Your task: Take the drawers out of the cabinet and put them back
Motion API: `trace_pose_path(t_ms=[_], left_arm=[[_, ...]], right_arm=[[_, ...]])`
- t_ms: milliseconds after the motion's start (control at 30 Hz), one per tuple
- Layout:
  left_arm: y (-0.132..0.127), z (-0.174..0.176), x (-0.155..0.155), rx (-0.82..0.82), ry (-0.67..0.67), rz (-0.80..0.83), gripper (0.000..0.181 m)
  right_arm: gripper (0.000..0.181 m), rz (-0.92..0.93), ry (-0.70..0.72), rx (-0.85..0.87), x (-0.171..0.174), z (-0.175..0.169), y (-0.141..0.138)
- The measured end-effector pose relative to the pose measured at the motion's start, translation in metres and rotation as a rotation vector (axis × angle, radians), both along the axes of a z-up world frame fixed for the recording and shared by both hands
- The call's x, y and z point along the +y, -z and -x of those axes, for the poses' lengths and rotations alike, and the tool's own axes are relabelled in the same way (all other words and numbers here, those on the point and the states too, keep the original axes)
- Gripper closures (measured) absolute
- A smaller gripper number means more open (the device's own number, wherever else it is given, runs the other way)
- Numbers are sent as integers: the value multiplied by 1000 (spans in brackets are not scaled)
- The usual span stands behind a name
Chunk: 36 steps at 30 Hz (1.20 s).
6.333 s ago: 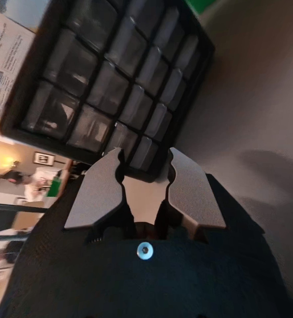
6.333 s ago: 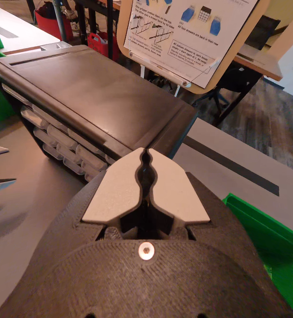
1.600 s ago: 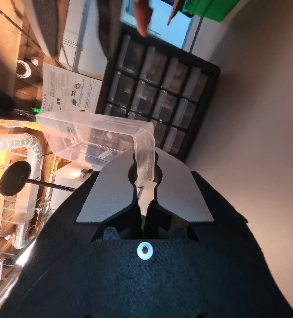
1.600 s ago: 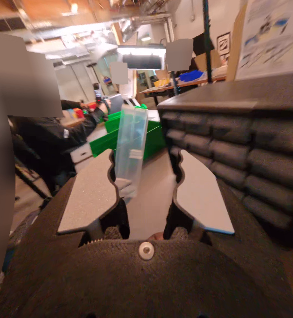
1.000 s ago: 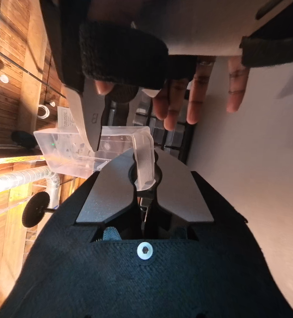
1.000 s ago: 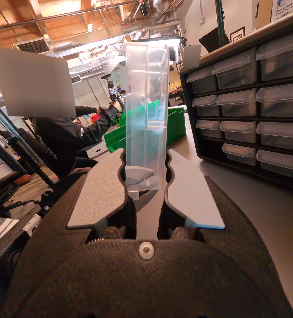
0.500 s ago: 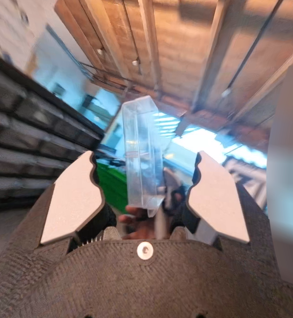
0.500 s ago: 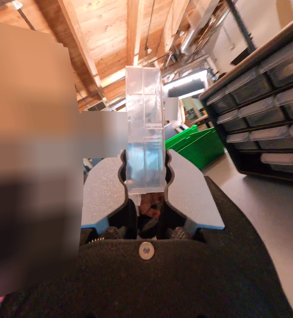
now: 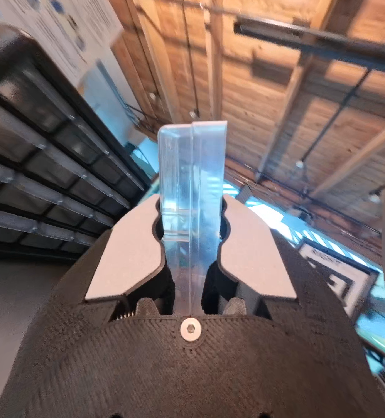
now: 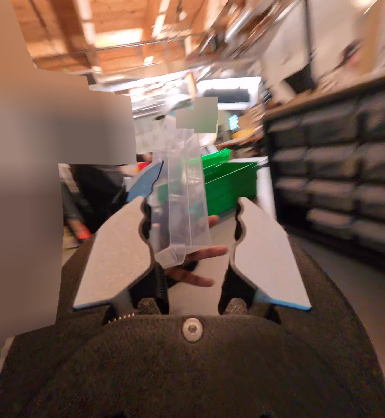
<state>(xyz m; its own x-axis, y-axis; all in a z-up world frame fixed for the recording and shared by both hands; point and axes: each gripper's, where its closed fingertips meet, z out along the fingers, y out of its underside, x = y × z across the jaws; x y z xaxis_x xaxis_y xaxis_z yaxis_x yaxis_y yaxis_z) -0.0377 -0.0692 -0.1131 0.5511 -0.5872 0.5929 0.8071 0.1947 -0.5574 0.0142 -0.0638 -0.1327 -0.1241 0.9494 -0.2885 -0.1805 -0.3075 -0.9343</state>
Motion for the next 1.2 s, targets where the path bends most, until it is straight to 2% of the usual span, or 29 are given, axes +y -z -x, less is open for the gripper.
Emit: trace_pose_path(t_ms=[33, 133, 233, 367, 533, 600, 667, 867, 1200], left_arm=[[2, 7, 1, -17, -54, 6, 134], [4, 19, -1, -31, -161, 0, 134], [2, 12, -3, 25, -198, -13, 134], [-6, -2, -10, 152, -262, -72, 134], [-10, -1, -16, 199, -322, -112, 134], [-13, 0, -19, 187, -314, -135, 134], [-15, -3, -20, 173, -289, -138, 134], [-13, -25, -19, 223, -271, -153, 134], [-27, -42, -31, 342, -254, -237, 134]], right_arm=[[99, -109, 112, 4, 4, -1, -3], [93, -472, 338, -98, -7, 1, -2], [100, -700, 444, -200, -22, 12, 8], [115, -767, 499, -226, -25, 19, 8], [116, -810, 494, -296, -27, 17, 11], [113, -809, 455, -374, -28, 19, 23], [110, -872, 477, -452, -22, 21, 34], [115, -947, 624, -351, -17, 20, 14], [120, -1087, 687, -242, -21, 8, -6]])
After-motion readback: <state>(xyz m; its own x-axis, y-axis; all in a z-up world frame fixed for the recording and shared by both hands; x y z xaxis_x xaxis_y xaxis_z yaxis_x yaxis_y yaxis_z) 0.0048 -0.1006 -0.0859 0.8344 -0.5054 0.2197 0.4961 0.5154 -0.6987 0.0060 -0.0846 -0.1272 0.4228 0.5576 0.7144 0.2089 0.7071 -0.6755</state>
